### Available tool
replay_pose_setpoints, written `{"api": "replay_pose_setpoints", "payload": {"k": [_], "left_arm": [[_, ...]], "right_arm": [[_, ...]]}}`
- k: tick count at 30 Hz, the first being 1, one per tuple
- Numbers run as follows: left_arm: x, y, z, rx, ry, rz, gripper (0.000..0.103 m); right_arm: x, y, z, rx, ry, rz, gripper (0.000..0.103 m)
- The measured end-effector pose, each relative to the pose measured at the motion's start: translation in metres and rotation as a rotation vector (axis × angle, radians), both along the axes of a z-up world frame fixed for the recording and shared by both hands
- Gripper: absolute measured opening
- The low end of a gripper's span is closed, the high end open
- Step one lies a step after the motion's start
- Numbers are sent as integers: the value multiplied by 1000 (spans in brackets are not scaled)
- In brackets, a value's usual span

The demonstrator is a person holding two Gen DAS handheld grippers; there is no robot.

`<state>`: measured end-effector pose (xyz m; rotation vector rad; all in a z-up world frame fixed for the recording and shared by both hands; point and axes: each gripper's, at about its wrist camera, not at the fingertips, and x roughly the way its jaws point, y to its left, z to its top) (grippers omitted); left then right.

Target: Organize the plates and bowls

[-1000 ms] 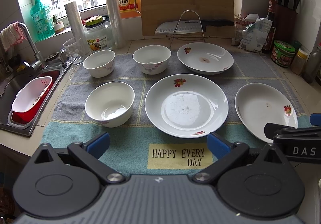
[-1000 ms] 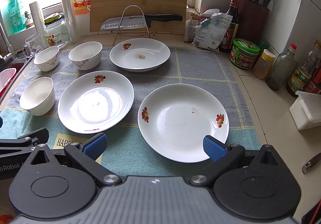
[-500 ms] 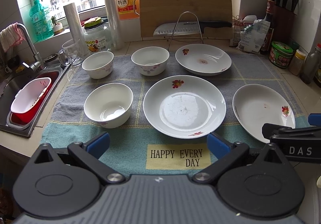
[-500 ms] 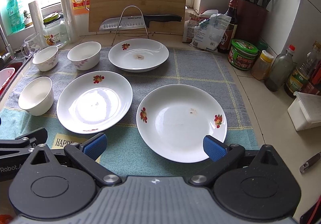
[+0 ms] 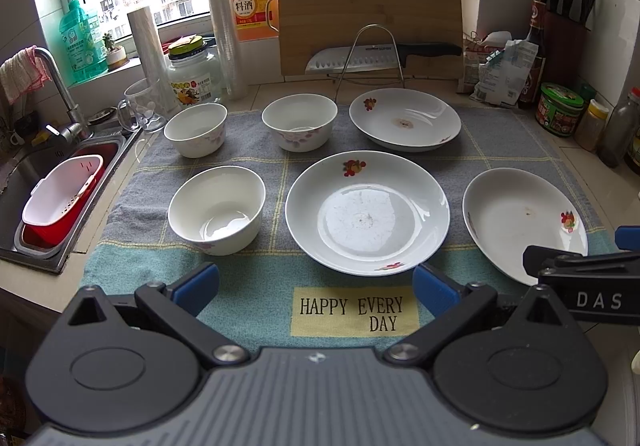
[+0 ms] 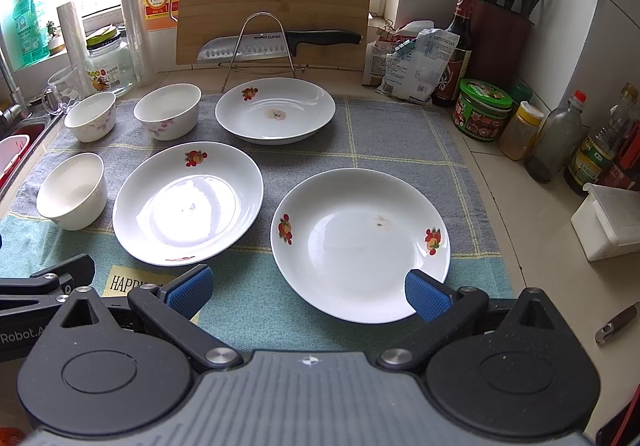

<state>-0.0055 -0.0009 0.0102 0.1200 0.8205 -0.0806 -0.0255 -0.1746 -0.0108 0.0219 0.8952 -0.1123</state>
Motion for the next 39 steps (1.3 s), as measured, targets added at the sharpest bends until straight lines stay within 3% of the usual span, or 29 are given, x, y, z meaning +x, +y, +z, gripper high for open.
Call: {"api": "replay_pose_setpoints", "payload": {"k": [39], "left_arm": [[-14, -12, 3, 4, -22, 12, 102]], "right_arm": [[-8, -12, 6, -13, -20, 17, 103]]}}
